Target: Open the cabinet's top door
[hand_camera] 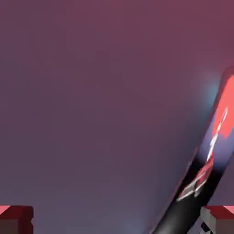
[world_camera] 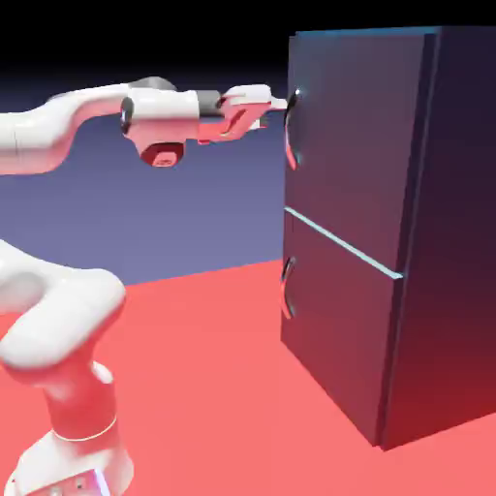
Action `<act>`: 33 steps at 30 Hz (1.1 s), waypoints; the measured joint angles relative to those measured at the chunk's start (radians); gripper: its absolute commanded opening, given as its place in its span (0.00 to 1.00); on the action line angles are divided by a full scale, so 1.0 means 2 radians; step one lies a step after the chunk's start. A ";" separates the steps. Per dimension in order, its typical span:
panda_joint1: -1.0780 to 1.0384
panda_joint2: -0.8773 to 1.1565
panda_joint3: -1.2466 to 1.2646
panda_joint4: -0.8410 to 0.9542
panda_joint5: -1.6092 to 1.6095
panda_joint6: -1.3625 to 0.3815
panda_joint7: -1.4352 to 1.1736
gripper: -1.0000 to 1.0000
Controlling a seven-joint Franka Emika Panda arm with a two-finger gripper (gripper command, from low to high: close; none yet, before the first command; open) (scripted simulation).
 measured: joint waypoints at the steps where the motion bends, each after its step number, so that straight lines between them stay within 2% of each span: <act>1: -0.008 -0.006 0.012 0.005 0.020 0.001 0.022 0.50; 5: -0.038 -0.030 0.056 0.023 0.100 0.005 0.106 0.50; 11: -0.127 -0.053 0.076 0.066 0.132 -0.047 0.106 0.50; 12: -0.141 -0.057 0.079 0.072 0.137 -0.055 0.106 0.00; 14: -0.141 -0.057 0.079 0.072 0.137 -0.055 0.106 0.00; 33: -0.024 -0.318 -0.127 -0.214 0.136 -0.462 0.089 0.00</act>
